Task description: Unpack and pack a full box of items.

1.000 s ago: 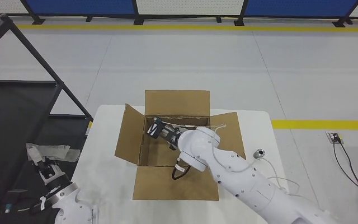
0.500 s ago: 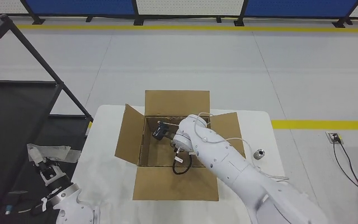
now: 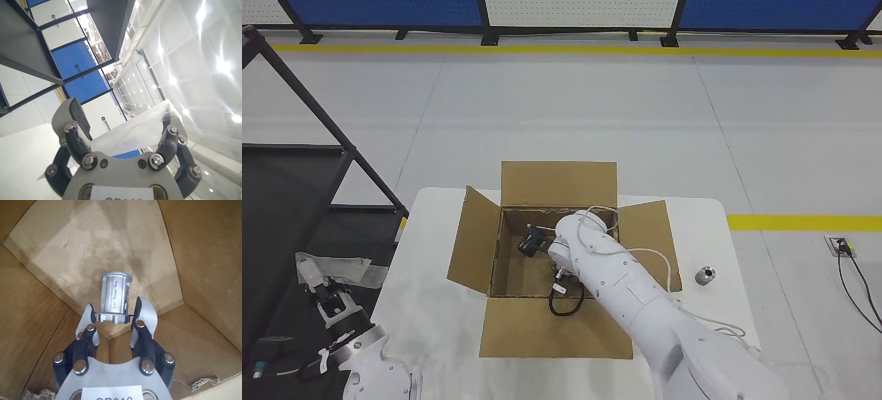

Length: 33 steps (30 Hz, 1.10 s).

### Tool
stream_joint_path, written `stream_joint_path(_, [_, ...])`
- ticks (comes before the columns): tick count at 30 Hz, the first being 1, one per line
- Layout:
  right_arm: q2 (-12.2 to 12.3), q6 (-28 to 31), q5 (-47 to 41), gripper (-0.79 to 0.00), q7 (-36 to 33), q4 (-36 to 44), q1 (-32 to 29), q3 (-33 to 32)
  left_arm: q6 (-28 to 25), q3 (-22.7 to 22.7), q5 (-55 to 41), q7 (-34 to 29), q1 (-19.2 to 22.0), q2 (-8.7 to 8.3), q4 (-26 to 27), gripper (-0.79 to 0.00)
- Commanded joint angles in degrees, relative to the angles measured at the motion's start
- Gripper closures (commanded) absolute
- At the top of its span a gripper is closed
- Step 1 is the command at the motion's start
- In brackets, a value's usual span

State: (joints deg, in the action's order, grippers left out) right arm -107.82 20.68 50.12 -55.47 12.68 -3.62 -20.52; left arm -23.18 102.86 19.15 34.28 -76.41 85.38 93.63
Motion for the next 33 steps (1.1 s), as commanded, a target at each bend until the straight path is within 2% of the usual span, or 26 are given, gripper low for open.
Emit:
stream_joint_path(1, [-0.3,0.2,-0.1,-0.52,0.1,-0.9,0.3,-0.2,0.0,0.0,0.0,-0.1,0.1,0.01,-0.1,-0.785])
stream_joint_path(4, [-0.7,0.4,-0.3,-0.631,0.3,-2.0,0.7,-0.5,0.0,0.0,0.0,-0.2,0.1,0.03,-0.2,-0.785])
stream_joint_path(5, [-0.8,0.6,-0.4,-0.637,0.5,-2.3,0.8,-0.6,0.1,0.0,0.0,-0.2,0.1,0.04,-0.2,-0.785])
stream_joint_path(7, [-0.9,0.8,-0.2,-0.597,0.7,-2.7,1.0,-0.7,0.1,0.0,0.0,-0.2,0.1,0.05,-0.3,-0.785])
stream_joint_path(13, [-0.7,2.4,-1.1,-0.634,3.8,-3.5,2.8,-1.8,-0.1,-0.1,0.1,-0.1,0.2,0.1,-0.3,-0.785])
stream_joint_path(16, [-0.1,6.2,-2.0,-0.628,7.7,-4.1,4.2,-2.7,0.0,-0.1,0.2,0.1,0.2,0.13,-0.4,-0.785])
stream_joint_path(19, [0.6,10.7,-2.5,-0.656,10.3,-4.5,5.2,-3.3,0.0,-0.3,0.3,0.1,0.4,0.17,-0.5,-0.785])
stream_joint_path(25, [2.4,19.1,-2.4,-0.73,17.1,-5.1,6.5,-4.1,0.1,-0.8,0.4,-0.3,1.0,0.23,-1.2,-0.785])
stream_joint_path(27, [3.1,22.0,-2.2,-0.779,20.0,-5.1,6.8,-4.3,0.2,-1.0,0.5,-0.4,1.3,0.25,-1.6,-0.785])
stream_joint_path(33, [5.0,27.1,-1.8,-0.785,27.6,-5.7,7.7,-5.1,0.6,-1.6,1.0,-0.6,1.9,0.3,-2.1,-0.785])
